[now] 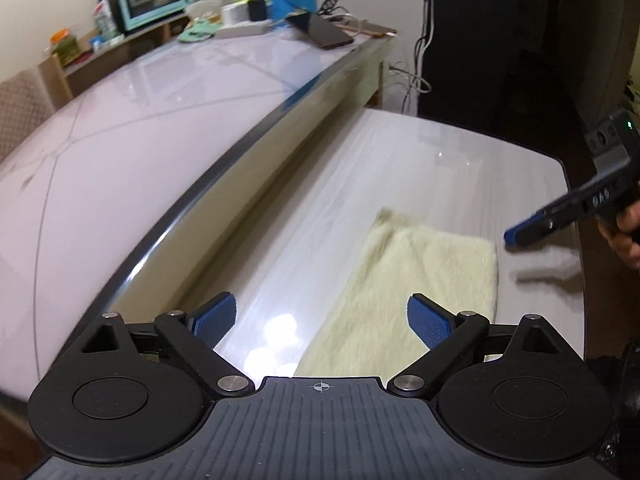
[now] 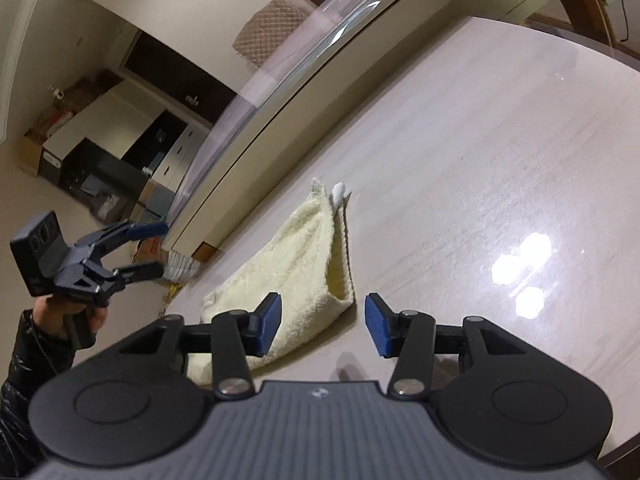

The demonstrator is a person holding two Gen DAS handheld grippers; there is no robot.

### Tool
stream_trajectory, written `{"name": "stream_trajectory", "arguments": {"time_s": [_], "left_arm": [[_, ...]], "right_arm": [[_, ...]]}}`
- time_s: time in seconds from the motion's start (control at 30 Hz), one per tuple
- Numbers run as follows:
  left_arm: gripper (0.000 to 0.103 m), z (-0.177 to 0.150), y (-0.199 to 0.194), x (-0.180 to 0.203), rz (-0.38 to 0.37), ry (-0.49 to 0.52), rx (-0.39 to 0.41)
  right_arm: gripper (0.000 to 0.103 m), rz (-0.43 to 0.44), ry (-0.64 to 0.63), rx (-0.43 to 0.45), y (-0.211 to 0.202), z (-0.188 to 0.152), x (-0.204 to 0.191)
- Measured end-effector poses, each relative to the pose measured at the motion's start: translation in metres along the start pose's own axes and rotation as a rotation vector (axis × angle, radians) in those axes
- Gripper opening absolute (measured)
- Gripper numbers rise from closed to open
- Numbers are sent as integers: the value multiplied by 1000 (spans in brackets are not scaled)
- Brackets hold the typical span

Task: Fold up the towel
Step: 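Grasp the towel edge with the right tool while the left tool approaches, then grasp the towel edge with the left tool beside the right tool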

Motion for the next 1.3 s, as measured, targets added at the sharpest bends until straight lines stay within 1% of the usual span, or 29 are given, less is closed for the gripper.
{"name": "stream_trajectory", "arguments": {"time_s": [0.1, 0.17, 0.27, 0.33, 0.37, 0.4, 0.47, 0.57, 0.7, 0.77, 0.8, 0.93, 0.97, 1.0, 1.03, 1.13, 1.17, 1.23, 1.3], "left_arm": [[96, 4, 8, 5, -23, 3, 12], [96, 3, 15, 10, -46, 12, 14], [96, 2, 22, 10, -76, 23, 0], [96, 3, 29, 10, -94, 31, -12], [96, 4, 32, 9, -97, 36, -13], [96, 4, 33, 9, -99, 37, -14], [96, 7, 40, 8, -115, 38, -11], [96, 9, 44, 9, -141, 42, -14], [96, 15, 60, 15, -206, 77, -44], [96, 21, 76, 19, -275, 89, -83], [96, 23, 79, 20, -288, 92, -91], [95, 35, 117, 29, -407, 103, -154], [86, 37, 124, 30, -423, 104, -161], [73, 39, 131, 31, -438, 104, -169], [70, 43, 145, 34, -473, 107, -186], [69, 48, 168, 39, -522, 145, -225], [66, 49, 176, 40, -541, 158, -237], [64, 52, 194, 42, -574, 182, -266], [55, 53, 205, 41, -601, 194, -293]], "right_arm": [[47, -35, 32, -7, 12, -8, -3], [39, -50, 55, 0, 15, -10, -2], [38, -76, 105, 27, 19, -16, -2], [33, -83, 119, 35, 22, -18, -3], [28, -89, 128, 38, 25, -19, -2], [22, -93, 126, 35, 25, -18, 0], [17, -99, 121, 28, 25, -16, 4], [13, -90, 110, 3, 26, -13, 9], [12, -71, 50, -33, 20, -3, 16], [12, -64, 21, -39, 16, 0, 16], [12, -61, 12, -42, 13, 2, 16], [12, -40, -56, -67, -2, 8, 17], [12, -30, -60, -70, -5, 8, 18], [12, -21, -63, -73, -8, 8, 18], [12, -20, -65, -73, -9, 9, 17], [12, -12, -79, -65, -14, 9, 16], [12, -8, -79, -61, -14, 8, 15], [12, 1, -81, -56, -5, 9, 7], [12, 4, -78, -55, -2, 8, 4]]}}
Point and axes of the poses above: each gripper's, at about its wrist camera, not at the fingertips, and y roughly the way its jaws point, x to its right, z to its top, the point moved 1 cm from there along y, roughly the way its jaws point, and after that the axes turned 13 degrees about x, right-handed, at the moved point
